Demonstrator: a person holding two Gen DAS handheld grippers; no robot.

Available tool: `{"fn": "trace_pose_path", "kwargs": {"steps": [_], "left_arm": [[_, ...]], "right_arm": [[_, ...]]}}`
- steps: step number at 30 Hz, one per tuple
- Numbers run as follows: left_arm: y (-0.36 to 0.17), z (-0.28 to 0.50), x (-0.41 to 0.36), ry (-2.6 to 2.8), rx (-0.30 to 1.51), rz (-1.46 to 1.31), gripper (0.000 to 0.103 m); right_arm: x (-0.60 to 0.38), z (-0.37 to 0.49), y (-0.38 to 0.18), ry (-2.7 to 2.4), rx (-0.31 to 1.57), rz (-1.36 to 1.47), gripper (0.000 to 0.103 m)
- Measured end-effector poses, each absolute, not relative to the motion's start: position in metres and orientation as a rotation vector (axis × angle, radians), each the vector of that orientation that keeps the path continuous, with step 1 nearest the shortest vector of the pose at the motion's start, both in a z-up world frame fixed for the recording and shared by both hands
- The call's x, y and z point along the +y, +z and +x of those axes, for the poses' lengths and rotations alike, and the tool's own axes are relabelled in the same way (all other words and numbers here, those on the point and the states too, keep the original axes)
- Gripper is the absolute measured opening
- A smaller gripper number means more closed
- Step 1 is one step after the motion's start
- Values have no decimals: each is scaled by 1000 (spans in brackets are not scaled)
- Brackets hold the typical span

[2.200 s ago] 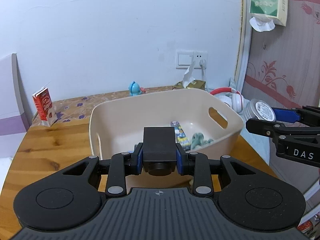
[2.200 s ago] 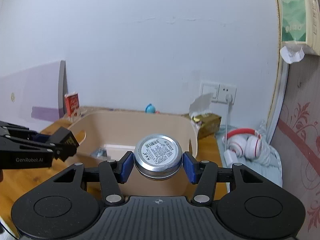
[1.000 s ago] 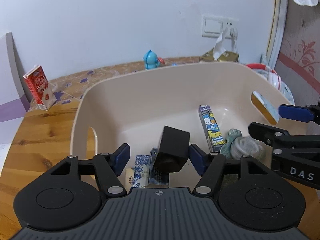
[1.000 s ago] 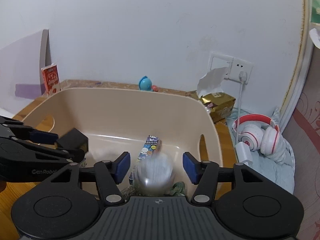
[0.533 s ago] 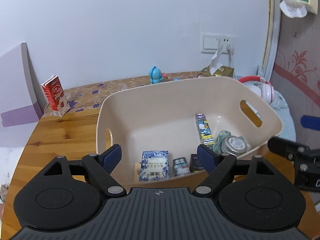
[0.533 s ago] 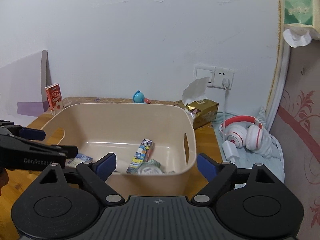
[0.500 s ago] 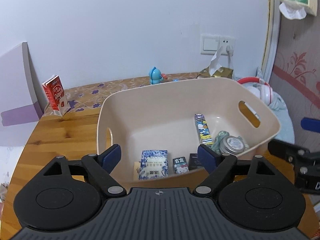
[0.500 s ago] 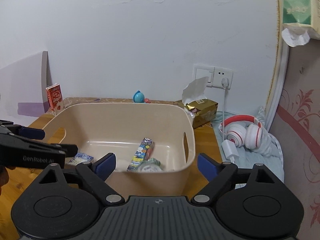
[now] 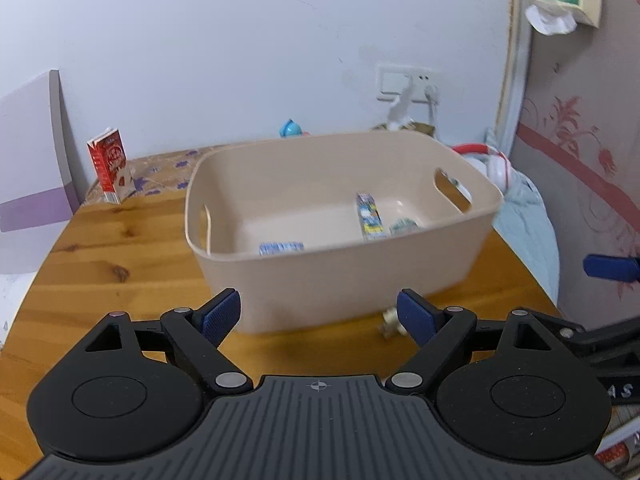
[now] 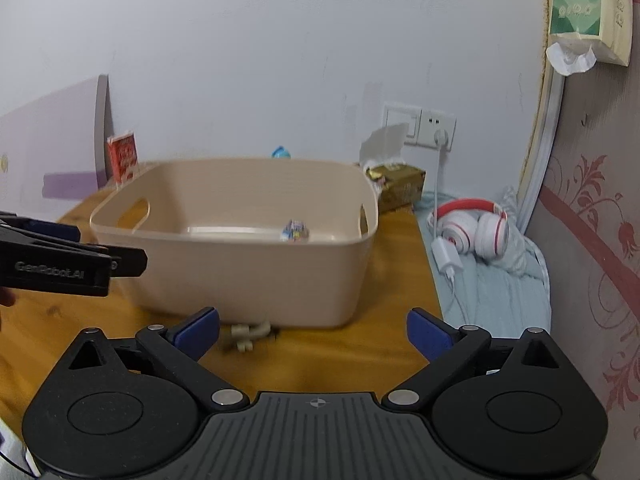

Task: Organize objects
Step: 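Grasp the white medicine box with the left gripper while the right grasps the hair clip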

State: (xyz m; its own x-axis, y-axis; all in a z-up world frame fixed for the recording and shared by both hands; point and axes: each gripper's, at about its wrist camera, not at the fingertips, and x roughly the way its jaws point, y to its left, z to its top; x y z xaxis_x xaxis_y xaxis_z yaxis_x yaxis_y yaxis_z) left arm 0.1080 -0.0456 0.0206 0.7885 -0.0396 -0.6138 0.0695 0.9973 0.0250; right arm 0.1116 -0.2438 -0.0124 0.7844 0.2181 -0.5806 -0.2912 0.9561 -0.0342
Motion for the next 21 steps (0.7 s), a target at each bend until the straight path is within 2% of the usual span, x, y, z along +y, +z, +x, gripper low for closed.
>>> {"fn": "trace_pose_path", "kwargs": {"steps": [21], "left_arm": [[-76, 93, -70, -131, 829, -22, 87]], "right_arm": [[-260, 96, -65, 223, 742, -138, 103]]}}
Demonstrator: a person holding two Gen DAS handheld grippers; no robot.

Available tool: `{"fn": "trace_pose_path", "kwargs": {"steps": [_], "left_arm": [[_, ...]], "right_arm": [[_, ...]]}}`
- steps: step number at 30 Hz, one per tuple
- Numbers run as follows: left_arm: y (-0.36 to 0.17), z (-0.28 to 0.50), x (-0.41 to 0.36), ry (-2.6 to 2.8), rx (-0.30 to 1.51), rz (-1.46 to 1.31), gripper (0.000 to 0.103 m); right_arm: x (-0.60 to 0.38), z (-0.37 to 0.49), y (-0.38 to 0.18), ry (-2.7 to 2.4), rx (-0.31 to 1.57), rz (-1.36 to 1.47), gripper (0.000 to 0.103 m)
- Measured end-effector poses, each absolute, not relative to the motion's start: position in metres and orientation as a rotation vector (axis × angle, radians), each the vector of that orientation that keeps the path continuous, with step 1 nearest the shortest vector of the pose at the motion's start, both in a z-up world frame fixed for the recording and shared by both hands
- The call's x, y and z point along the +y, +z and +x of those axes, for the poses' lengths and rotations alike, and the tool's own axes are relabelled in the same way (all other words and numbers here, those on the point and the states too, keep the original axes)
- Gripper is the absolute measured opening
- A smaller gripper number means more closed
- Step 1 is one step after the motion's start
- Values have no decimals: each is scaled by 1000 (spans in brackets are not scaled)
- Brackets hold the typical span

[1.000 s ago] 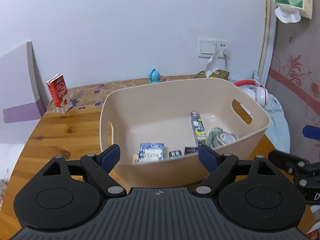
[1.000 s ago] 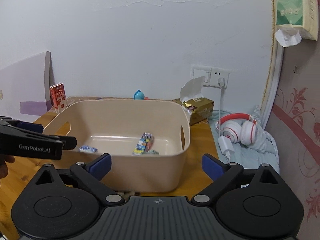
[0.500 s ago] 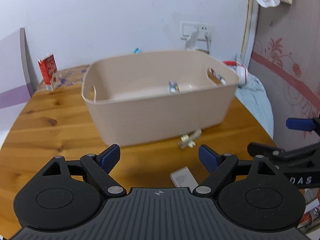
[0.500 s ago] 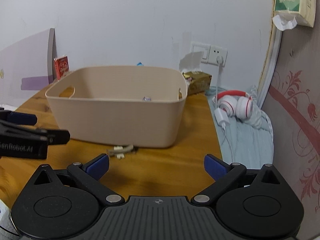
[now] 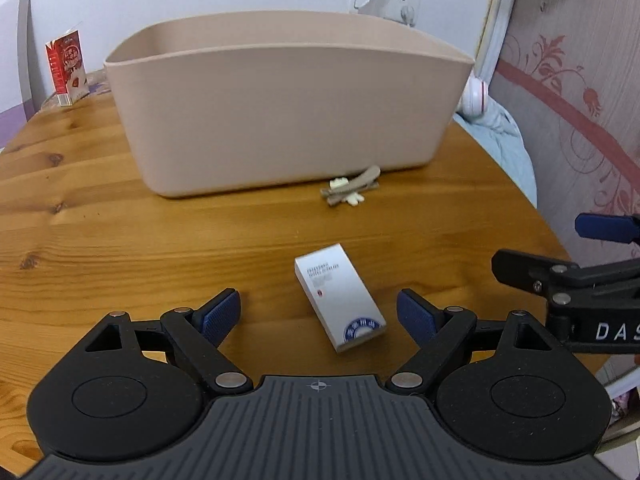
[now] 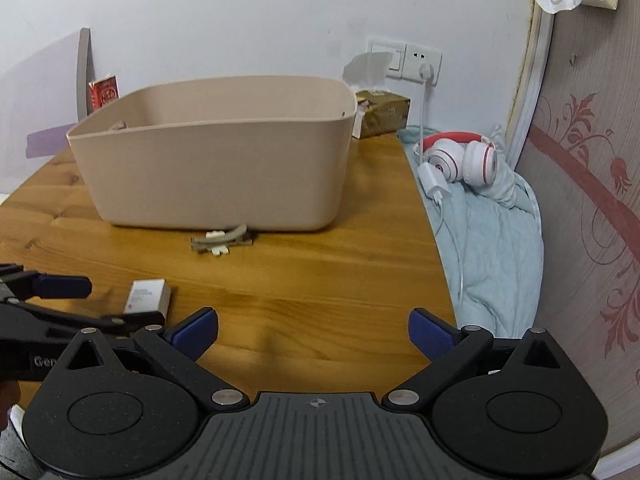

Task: Organize objects
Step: 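Grasp the white medicine box with the left gripper while the right grasps the hair clip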

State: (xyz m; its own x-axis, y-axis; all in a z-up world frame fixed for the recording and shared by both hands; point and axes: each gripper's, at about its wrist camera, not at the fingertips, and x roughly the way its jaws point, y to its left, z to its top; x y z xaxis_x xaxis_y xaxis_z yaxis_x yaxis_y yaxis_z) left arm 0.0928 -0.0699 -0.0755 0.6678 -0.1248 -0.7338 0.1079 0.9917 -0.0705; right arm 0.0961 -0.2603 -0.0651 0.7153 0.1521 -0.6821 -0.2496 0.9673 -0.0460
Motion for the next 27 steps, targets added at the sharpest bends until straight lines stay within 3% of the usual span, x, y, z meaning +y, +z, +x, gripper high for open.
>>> {"fn": "trace_pose_path", "kwargs": {"steps": [3, 13, 27], "left_arm": [[-80, 91, -71, -137, 829, 3, 85], [-82, 95, -57, -90, 774, 36, 33], [-85, 127, -23, -59, 748, 14, 32]], "right_arm": [[-263, 97, -68, 223, 752, -133, 103], [-256, 107, -80, 248, 770, -130, 103], [-218, 143, -96, 305, 768, -99, 103]]}}
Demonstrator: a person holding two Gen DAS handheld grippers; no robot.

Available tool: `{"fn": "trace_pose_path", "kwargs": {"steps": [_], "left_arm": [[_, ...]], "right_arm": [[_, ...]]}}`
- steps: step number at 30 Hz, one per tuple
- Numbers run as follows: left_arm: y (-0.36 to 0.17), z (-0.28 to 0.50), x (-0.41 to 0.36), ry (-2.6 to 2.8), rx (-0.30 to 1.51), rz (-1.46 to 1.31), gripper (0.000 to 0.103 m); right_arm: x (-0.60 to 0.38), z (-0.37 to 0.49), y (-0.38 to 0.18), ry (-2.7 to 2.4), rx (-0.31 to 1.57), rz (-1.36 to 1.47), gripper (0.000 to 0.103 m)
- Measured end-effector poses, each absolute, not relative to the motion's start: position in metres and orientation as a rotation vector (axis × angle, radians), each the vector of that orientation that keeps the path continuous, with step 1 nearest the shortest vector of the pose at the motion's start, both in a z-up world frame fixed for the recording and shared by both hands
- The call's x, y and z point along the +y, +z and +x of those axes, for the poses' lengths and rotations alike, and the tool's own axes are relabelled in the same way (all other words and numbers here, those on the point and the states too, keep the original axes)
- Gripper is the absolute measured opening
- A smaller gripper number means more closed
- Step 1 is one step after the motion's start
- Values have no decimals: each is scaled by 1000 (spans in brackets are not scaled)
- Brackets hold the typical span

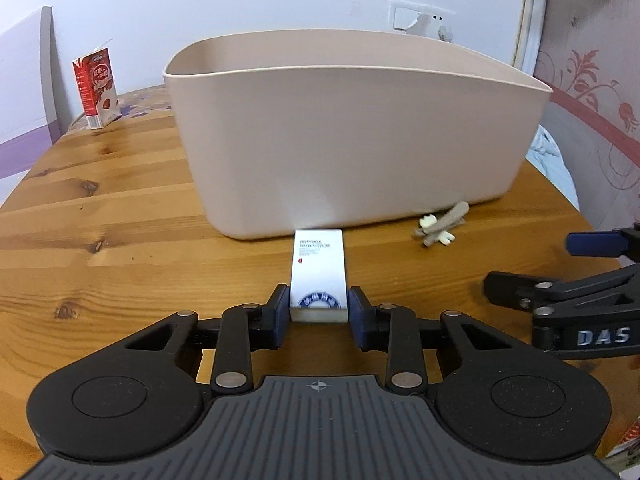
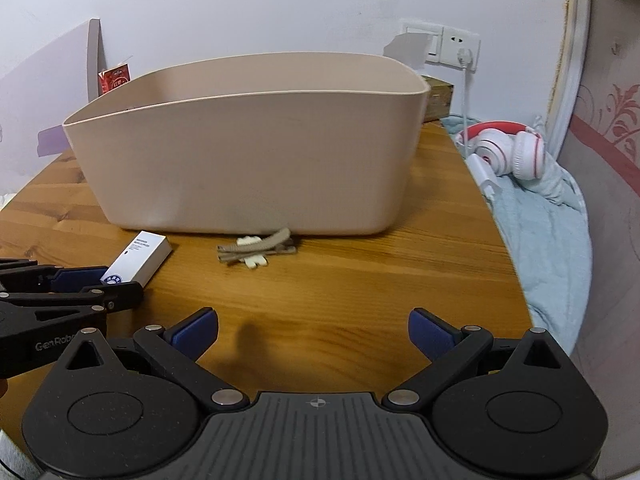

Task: Organize objects
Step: 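Grasp the white medicine box with the left gripper while the right grasps the hair clip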

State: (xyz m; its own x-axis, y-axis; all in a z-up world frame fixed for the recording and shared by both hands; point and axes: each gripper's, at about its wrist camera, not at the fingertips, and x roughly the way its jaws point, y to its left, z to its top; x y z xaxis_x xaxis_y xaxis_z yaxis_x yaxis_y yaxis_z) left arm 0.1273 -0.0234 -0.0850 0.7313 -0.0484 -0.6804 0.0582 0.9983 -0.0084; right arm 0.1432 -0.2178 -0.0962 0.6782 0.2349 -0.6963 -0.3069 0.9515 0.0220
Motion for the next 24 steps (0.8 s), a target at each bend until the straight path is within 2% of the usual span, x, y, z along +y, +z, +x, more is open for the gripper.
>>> {"fn": "trace_pose_path", "kwargs": {"steps": [17, 20, 23, 24], "left_arm": [[-89, 140, -14, -48, 705, 20, 31], [-88, 141, -15, -47, 707, 16, 31], [-87, 142, -15, -45, 715, 11, 31], [-87, 142, -15, -43, 714, 12, 31]], "right_arm": [[-182, 179, -119, 301, 719, -117, 101], [-178, 179, -119, 305, 704, -120, 93], [-174, 179, -118, 306, 693, -117, 79], [-173, 178, -117, 306, 689, -115, 71]]}}
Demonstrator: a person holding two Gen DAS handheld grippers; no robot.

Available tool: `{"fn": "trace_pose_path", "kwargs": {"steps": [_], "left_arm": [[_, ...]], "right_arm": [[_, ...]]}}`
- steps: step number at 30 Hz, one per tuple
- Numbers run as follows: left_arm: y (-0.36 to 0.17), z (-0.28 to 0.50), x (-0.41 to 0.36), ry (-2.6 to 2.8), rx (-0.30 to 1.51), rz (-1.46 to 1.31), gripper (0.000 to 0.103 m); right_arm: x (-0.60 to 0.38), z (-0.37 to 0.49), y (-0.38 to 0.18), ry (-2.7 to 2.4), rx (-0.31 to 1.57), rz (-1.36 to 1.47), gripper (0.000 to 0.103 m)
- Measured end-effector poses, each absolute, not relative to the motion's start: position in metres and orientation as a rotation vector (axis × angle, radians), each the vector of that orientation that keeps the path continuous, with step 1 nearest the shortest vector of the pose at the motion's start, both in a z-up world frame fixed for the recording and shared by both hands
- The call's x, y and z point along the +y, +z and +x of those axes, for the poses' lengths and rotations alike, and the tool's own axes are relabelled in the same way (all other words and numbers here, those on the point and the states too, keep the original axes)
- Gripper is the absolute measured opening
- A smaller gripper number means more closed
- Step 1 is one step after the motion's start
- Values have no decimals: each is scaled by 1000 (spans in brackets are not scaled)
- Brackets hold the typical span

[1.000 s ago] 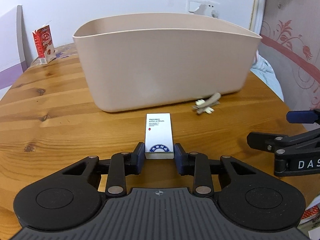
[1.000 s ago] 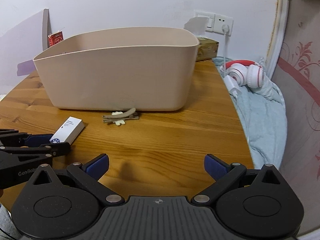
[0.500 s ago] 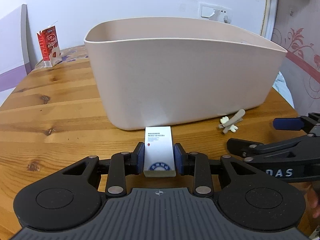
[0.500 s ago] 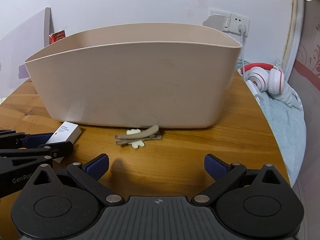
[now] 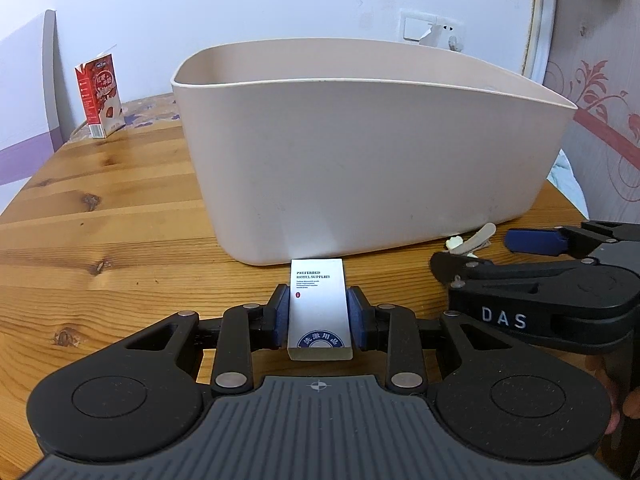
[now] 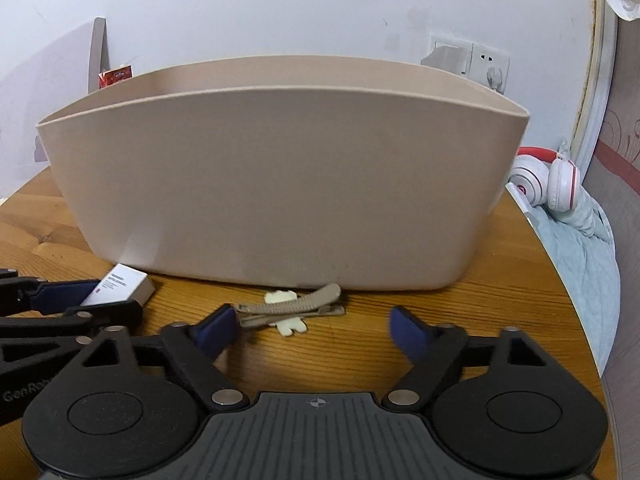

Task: Organize objects
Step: 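Grasp the white medicine box with the left gripper while the right grasps the hair clip, then carry both items over the basket and open both grippers to drop them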

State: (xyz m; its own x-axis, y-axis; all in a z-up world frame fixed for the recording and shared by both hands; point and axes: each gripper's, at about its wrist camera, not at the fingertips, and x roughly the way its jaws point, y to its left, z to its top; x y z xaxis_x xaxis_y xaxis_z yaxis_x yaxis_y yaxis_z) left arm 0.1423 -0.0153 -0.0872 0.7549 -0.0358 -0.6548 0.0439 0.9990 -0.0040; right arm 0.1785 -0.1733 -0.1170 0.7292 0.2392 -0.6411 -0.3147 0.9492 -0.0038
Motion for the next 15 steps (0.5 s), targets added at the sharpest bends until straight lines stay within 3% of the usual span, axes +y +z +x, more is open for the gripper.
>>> {"fn": "trace_pose_path", "kwargs": {"steps": [1, 4, 15], "left_arm": [[-87, 142, -15, -42, 713, 12, 31], [-87, 142, -14, -41, 717, 11, 31], [-81, 128, -14, -51, 732, 10, 30]], "right_arm": [[-173, 177, -116, 308, 686, -109, 61], [-168, 172, -115, 314, 676, -114, 47], [-173, 148, -104, 328, 682, -112, 45]]}}
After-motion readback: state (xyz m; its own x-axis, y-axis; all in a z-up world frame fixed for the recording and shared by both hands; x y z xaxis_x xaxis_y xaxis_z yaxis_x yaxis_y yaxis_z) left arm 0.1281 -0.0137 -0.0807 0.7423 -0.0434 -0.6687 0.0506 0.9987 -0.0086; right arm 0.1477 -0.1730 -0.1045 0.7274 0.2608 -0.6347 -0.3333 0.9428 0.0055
